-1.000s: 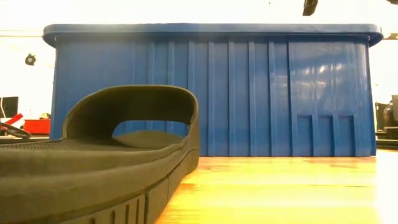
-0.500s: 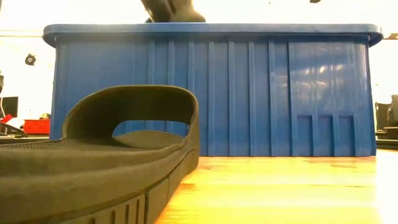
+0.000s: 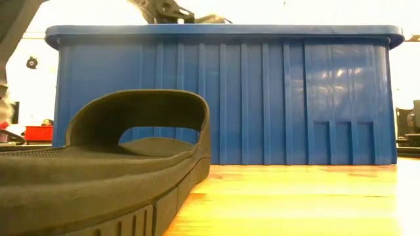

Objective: Pick and place slides into bin
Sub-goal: Put the black slide into the blue container

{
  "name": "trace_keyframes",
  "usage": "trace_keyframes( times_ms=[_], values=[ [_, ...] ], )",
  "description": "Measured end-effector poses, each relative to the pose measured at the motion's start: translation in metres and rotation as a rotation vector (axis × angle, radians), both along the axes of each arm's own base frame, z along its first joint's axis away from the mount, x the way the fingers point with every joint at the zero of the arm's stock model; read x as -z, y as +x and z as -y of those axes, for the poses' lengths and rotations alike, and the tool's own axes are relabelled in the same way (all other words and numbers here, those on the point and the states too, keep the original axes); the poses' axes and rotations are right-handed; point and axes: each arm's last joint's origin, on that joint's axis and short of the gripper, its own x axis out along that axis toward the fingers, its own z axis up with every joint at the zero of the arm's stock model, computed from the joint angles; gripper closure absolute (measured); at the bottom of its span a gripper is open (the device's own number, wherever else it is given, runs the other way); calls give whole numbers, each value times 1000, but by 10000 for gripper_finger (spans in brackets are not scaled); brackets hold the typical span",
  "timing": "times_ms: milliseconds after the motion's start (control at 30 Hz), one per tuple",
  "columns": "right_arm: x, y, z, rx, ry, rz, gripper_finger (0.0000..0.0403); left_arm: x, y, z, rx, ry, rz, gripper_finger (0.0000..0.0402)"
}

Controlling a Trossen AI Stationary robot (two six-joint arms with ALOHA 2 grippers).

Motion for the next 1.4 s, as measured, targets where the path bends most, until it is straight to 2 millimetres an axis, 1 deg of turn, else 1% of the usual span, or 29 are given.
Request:
trace_keyframes(
  times_ms=[133, 333, 500, 633, 733, 867, 1000, 1100, 1233, 1400],
  values=[
    [-2, -1, 0, 0, 1, 5, 348, 11, 10, -4, 23, 33, -29, 401],
    [-2, -1, 0, -6, 12, 9, 350, 20, 16, -14, 17, 85, -47, 401],
    [-2, -1, 0, -13, 28, 13, 351, 26, 19, -30, -14, 91, -5, 394],
    [-2, 0, 0, -15, 31, 14, 351, 27, 24, -36, 14, 63, 58, 391],
    [-2, 0, 0, -18, 38, 19, 351, 27, 24, -38, 34, 57, 56, 390],
    [-2, 0, 0, -19, 40, 20, 351, 25, 27, -38, 56, 49, 100, 390],
    [-2, 0, 0, -22, 47, 22, 351, 27, 27, -38, 83, 18, 100, 389],
    [-2, 0, 0, -23, 48, 23, 351, 30, 25, -37, 81, 13, 75, 389],
    [-2, 0, 0, -23, 47, 23, 351, 30, 23, -38, 31, 58, 55, 389],
    [-2, -1, 0, -23, 48, 24, 351, 30, 25, -40, 73, -6, 110, 389]
  ],
)
